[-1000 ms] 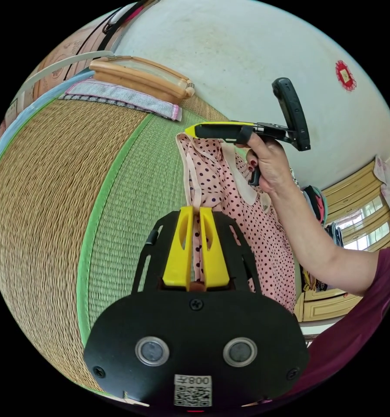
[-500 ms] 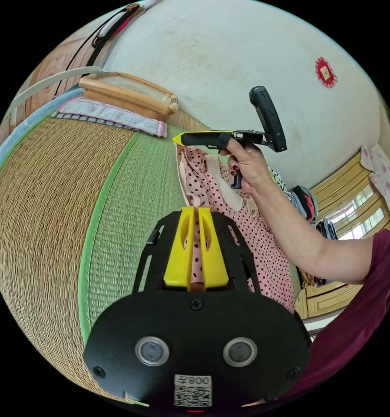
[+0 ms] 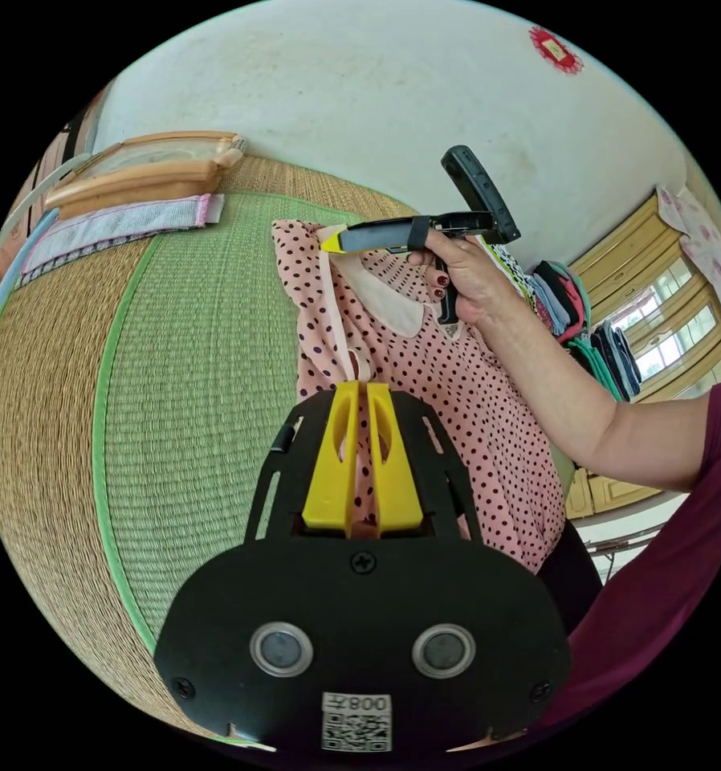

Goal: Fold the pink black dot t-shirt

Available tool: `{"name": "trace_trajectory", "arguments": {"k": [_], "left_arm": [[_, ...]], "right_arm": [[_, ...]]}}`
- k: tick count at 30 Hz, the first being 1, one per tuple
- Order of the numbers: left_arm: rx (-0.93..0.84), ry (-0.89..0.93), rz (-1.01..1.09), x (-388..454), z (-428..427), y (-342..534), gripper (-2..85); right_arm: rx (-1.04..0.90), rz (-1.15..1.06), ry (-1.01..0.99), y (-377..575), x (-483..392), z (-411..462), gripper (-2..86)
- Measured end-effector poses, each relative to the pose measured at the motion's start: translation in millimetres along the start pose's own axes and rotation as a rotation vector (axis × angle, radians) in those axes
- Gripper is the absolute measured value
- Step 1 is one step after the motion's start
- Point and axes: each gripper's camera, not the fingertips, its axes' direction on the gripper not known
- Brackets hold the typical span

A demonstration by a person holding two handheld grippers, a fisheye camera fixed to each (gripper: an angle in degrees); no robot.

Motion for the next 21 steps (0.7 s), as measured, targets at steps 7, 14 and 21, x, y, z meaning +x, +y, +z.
{"name": "trace_trajectory", "arguments": {"k": [7,14,21], "left_arm": [[-0.056,0.002,0.004,17,10,-4,2.9],[-0.054,0.009,0.007,31,9,-4,3.4],[-0.029,0.023,0.023,49,4,-1,4.0]], "right_arm": [[0.023,0.029,0.016,12,9,-11,2.3],[0.073,-0.040,-0.057,28,-15,-28,1.2],[-0.052,-0.041,0.011,35,-10,9,0.3]]}}
